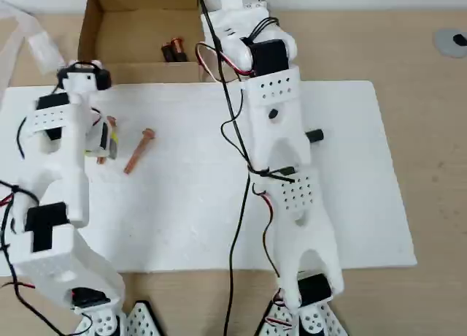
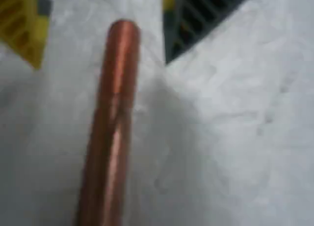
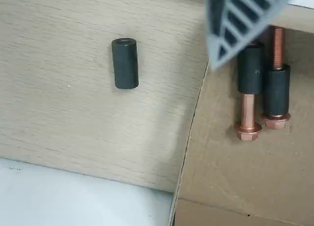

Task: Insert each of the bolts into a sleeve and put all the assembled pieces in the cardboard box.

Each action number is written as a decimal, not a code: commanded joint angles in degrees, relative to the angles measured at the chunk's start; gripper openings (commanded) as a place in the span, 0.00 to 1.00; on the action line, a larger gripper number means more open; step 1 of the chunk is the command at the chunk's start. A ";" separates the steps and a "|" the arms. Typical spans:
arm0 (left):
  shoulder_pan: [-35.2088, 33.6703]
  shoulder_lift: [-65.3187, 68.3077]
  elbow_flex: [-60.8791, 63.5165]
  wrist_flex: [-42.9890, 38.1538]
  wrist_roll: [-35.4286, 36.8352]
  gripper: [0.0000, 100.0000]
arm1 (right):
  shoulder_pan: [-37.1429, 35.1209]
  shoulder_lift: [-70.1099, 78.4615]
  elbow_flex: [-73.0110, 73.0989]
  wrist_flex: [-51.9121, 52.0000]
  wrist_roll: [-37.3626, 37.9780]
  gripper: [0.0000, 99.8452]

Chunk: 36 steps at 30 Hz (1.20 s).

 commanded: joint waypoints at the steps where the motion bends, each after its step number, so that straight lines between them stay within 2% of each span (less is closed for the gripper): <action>1: 0.88 0.75 -1.93 -1.41 0.70 0.17 | 0.84 -5.23 -2.95 0.26 0.26 0.36; 4: 0.44 1.54 -1.85 -3.08 0.88 0.17 | 0.84 -5.23 -2.86 0.26 0.26 0.36; 8: 0.62 1.36 -2.20 -5.71 4.84 0.17 | -0.31 -5.23 -2.86 0.88 0.26 0.36; 15: 0.97 1.80 -6.07 -6.42 8.44 0.17 | -1.98 -4.53 -2.86 5.01 0.18 0.36; 19: 0.97 1.80 -5.98 -9.85 10.11 0.17 | -2.15 -3.38 -2.95 5.45 -3.08 0.36; 31: 5.63 1.80 -4.75 -11.60 10.29 0.17 | -2.33 -3.38 -2.95 5.45 -4.22 0.36; 36: 5.45 2.33 -4.48 -11.60 10.37 0.17 | -2.07 -3.56 -2.95 5.45 -4.04 0.36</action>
